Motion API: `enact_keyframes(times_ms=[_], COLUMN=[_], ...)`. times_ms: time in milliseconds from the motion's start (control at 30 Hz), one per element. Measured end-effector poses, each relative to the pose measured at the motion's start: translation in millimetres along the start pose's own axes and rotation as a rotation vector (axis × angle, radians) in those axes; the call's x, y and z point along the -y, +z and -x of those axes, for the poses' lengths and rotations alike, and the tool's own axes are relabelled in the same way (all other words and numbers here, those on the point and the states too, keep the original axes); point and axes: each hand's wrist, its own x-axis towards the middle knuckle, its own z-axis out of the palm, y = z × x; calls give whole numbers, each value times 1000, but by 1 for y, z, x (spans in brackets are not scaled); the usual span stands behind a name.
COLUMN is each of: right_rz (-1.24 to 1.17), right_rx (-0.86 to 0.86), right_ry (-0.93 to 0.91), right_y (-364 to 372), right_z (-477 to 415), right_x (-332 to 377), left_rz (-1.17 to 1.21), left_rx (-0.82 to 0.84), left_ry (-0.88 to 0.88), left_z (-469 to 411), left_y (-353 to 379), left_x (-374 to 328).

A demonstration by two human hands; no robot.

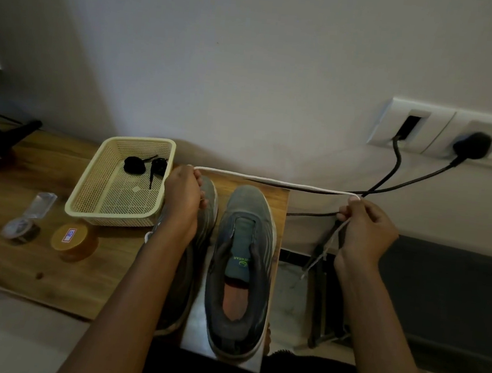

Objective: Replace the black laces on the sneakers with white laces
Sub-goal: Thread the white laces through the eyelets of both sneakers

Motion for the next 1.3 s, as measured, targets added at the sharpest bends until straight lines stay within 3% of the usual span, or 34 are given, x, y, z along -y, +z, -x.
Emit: enact_keyframes(times_ms=[100, 233, 333, 433, 533, 733, 1000, 1200, 1300], right_rz=[1, 29, 212, 468, 541, 589, 477, 390, 450], right_rx=[181, 496, 656, 764, 754, 715, 728, 742, 746], right_ry=[-38, -52, -142, -362, -484, -553, -460, -362, -349], right_y=[3, 10, 16, 22, 26, 26, 26, 27, 27], right_z=[6, 23, 30, 35, 37, 37, 36, 35, 33], right_x=[7, 13, 5, -8, -18, -21, -22, -21, -21], left_rz=[-206, -485, -637, -685, -649, -574, -558, -632, -651], left_rx=[53, 346, 585, 644, 582, 573, 631, 663, 600], left_ry=[176, 300, 379, 497, 467, 395, 358, 458, 450], left_z=[2, 15, 20, 19, 21, 19, 17, 18, 20], left_y=[3, 14, 18, 19, 20, 17, 14, 13, 13], left_x=[7, 12, 14, 18, 20, 19, 17, 15, 16])
